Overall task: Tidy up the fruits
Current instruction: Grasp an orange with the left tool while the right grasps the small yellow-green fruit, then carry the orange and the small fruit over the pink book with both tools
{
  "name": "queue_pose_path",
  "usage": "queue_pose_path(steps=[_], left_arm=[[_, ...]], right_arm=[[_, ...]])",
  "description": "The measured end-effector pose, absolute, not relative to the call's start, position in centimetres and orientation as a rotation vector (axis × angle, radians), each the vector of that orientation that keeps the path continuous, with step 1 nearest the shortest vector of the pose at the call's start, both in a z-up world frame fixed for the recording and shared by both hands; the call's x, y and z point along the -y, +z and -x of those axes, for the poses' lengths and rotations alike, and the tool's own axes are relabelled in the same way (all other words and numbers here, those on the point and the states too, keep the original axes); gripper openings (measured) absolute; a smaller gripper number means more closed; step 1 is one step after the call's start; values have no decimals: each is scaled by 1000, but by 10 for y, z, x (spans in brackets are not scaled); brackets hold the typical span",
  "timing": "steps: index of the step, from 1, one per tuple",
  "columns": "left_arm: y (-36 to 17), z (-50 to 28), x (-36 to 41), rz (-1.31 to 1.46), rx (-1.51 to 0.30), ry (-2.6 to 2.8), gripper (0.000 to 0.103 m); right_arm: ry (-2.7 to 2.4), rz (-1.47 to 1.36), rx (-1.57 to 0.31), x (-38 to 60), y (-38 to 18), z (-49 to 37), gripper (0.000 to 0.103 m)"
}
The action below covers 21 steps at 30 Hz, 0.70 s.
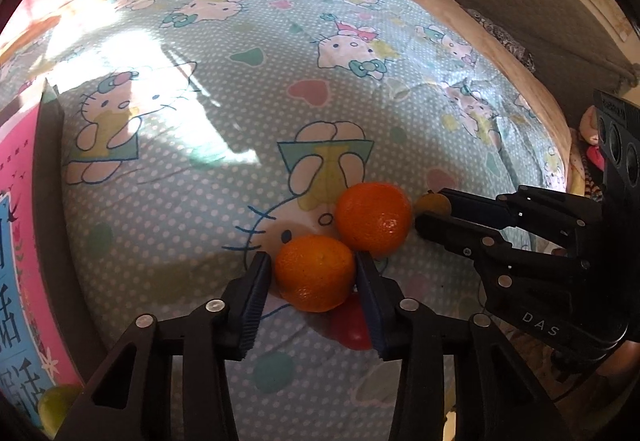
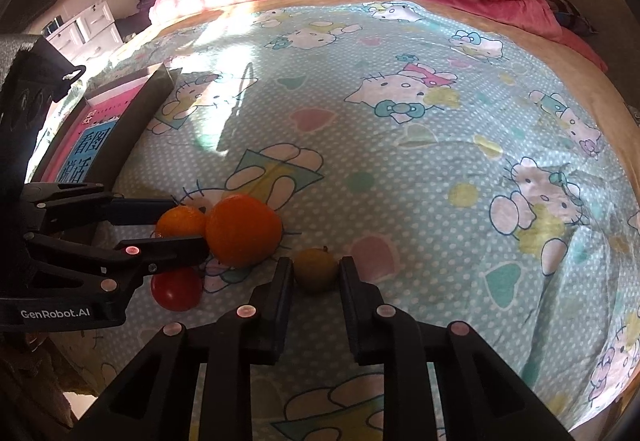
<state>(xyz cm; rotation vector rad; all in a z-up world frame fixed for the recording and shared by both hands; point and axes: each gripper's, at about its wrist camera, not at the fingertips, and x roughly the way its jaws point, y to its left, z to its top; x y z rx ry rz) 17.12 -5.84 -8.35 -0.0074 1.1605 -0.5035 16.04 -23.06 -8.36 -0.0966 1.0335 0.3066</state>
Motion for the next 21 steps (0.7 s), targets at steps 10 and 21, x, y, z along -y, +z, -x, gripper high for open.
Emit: queue_pose_path(steps=[10,21], left_arm=[[-72,-165,54,19,-1126,-507,41],[-46,-155,46,18,-1058,-478,41]], right_arm=[[317,33,-1014,239,-77,-158,24],[313,-11,-975,242,-65,-159,24]])
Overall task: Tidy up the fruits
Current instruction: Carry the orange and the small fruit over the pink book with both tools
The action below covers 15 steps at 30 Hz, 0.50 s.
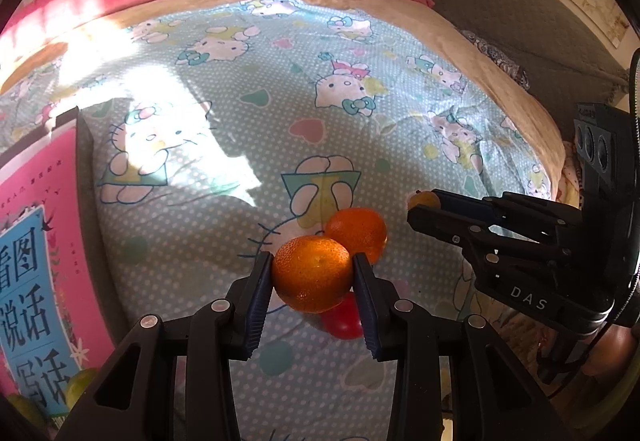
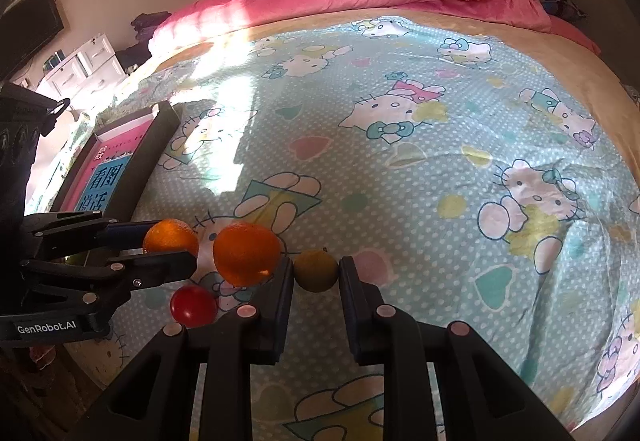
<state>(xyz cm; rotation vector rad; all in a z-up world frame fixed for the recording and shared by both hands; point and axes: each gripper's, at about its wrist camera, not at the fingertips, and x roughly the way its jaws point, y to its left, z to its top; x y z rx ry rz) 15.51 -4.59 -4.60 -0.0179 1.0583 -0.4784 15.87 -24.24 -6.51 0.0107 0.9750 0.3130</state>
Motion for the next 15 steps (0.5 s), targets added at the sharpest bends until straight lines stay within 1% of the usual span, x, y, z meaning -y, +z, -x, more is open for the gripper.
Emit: queue_pose_path(steps=[15], left_arm=[[-12,-134,12,36,-983,-412,41]], right_arm=[[392,-49,-884,213,-30,-151,24]])
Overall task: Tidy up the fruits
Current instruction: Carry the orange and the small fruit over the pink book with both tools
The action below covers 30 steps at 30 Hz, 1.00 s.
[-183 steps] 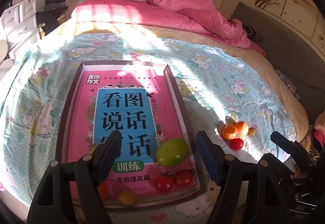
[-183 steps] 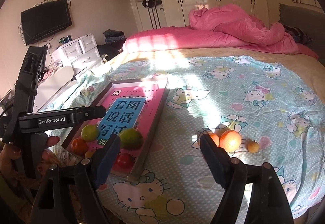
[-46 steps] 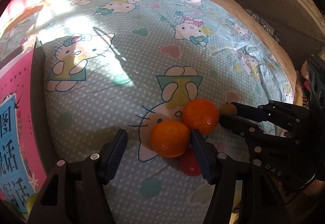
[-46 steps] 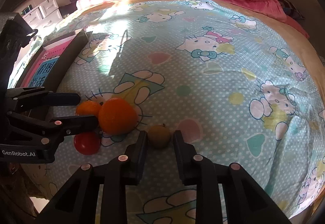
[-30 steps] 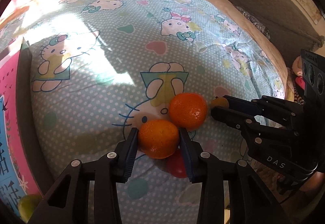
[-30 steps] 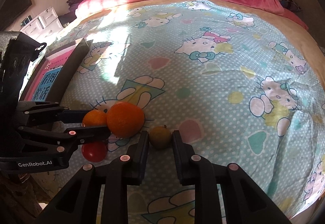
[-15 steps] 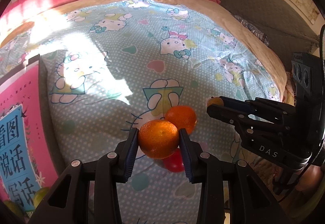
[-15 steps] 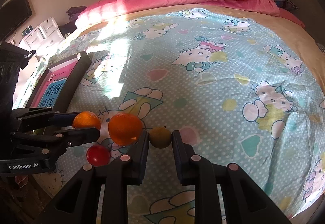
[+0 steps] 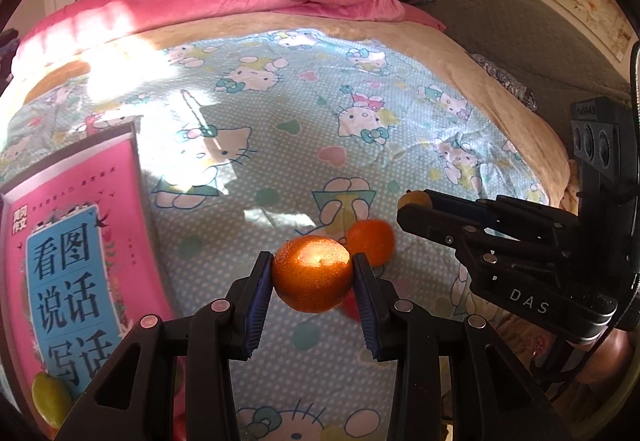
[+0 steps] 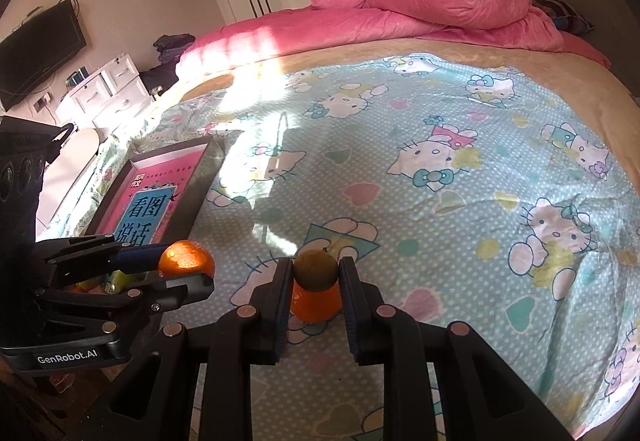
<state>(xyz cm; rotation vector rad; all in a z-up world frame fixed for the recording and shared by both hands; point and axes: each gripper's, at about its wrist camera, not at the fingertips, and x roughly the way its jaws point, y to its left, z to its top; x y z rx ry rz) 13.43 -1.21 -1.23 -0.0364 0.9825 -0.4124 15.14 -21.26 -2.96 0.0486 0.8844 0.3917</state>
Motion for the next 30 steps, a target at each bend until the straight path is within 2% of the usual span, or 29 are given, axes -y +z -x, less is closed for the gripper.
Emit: queue_pose_path(steps=[18,30], left_arm=[[26,-111,-77,147,-902,-240,41],[25,-85,-130,198,-899,-139,41]], right_arm=[[517,-49,-802,167,-5,-133,24],[640,16,-768,114,1,-111,24]])
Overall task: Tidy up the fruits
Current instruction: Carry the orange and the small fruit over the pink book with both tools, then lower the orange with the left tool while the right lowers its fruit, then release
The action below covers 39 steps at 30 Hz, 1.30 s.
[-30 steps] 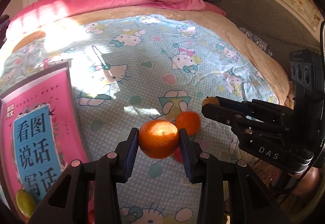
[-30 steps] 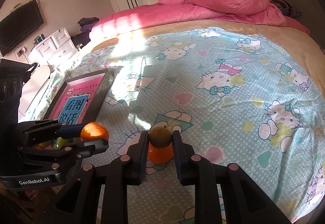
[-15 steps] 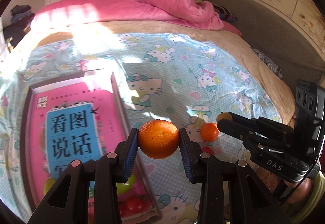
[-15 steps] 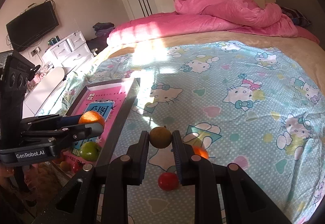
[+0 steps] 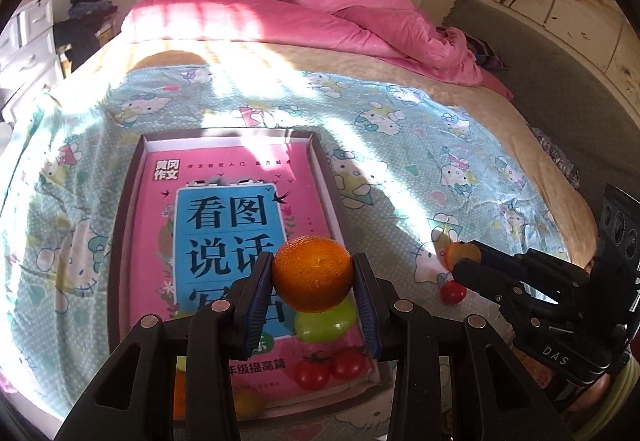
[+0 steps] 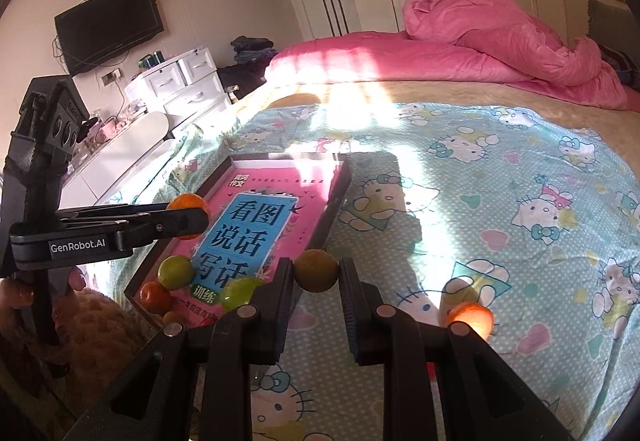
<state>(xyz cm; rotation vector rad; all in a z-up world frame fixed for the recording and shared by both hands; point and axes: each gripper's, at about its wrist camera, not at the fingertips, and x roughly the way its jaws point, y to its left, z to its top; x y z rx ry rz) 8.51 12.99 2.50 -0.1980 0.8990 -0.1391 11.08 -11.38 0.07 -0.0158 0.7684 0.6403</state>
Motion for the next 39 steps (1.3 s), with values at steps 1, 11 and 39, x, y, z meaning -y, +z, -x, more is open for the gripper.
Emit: queue_pose_path(steps=[1,11,39], left_arm=[[24,-83,-133,199,-901,-135,41],[9,-75,-147,209,-943,-104,41],[-38,-75,-146,149,-1075,-83,41]], right_arm=[[651,25,-767,109,1,-109,24],[743,118,-786,71,-9,-82,24],[840,282,-897,25,-49,-53,24]])
